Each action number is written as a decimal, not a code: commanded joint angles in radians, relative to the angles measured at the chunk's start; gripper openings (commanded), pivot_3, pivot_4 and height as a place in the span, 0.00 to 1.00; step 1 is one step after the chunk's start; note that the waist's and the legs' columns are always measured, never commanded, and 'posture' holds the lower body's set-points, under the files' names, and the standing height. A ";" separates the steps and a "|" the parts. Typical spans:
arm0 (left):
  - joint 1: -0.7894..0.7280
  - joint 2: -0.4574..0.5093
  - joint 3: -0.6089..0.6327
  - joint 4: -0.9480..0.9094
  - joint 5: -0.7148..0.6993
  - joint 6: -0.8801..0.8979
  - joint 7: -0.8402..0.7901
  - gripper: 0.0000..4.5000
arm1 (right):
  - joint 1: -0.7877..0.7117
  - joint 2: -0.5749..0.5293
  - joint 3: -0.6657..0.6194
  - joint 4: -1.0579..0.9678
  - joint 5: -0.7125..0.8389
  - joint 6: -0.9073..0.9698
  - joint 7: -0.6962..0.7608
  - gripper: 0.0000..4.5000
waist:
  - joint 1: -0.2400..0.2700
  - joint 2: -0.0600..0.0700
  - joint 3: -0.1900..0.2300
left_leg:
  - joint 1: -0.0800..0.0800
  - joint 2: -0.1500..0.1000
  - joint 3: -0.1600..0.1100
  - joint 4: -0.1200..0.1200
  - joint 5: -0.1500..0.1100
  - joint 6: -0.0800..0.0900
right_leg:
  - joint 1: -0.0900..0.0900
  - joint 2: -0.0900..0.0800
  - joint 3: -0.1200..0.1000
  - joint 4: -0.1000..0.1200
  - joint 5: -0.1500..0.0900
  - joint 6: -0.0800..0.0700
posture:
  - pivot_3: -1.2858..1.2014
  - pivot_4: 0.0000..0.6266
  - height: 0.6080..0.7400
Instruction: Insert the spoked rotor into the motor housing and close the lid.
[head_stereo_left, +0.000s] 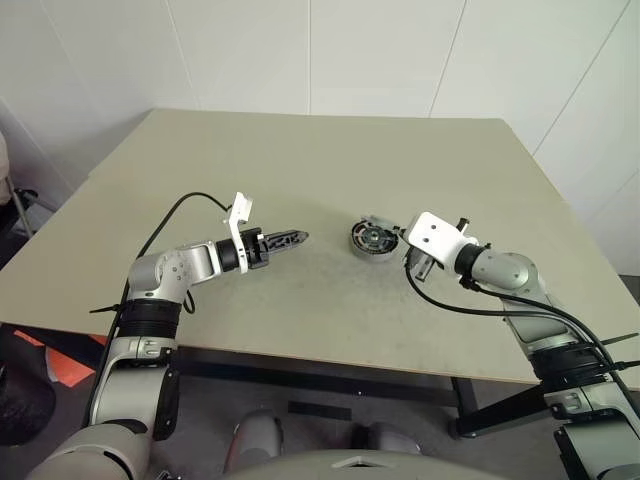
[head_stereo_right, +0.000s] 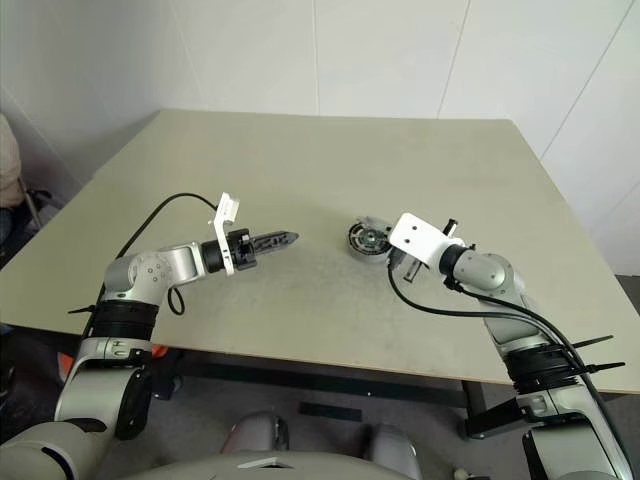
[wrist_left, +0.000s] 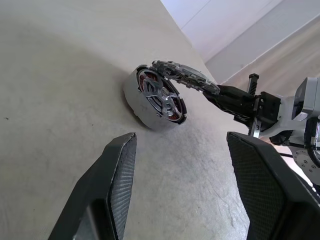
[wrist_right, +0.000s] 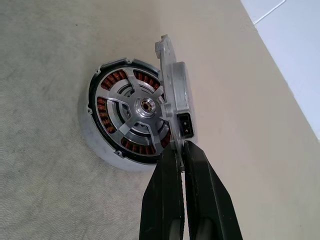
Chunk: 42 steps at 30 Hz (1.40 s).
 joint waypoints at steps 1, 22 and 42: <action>-0.029 0.002 0.008 -0.014 -0.002 -0.015 -0.002 0.67 | 0.020 0.036 0.119 -0.071 -0.044 -0.006 0.055 0.01 | -0.010 0.000 0.000 | 0.000 0.000 0.000 0.000 0.000 0.000 | 0.000 0.000 0.000 0.000 0.000 0.000 | 0.52 0.00 1.00; -0.001 0.001 0.024 -0.042 -0.017 -0.010 0.022 0.67 | -0.033 0.160 0.175 0.239 -0.211 -0.118 -0.074 0.01 | -0.051 -0.006 -0.004 | 0.012 0.001 0.000 0.000 0.001 -0.002 | 0.010 0.001 0.000 0.000 -0.005 0.007 | 0.52 0.00 1.00; 0.001 0.002 0.027 -0.025 -0.011 -0.023 0.029 0.67 | -0.037 0.182 0.288 0.524 -0.445 -0.239 -0.332 0.01 | -0.090 -0.009 -0.009 | 0.035 0.002 -0.003 -0.002 0.001 -0.004 | 0.024 0.001 -0.010 -0.016 -0.006 0.009 | 0.52 0.00 1.00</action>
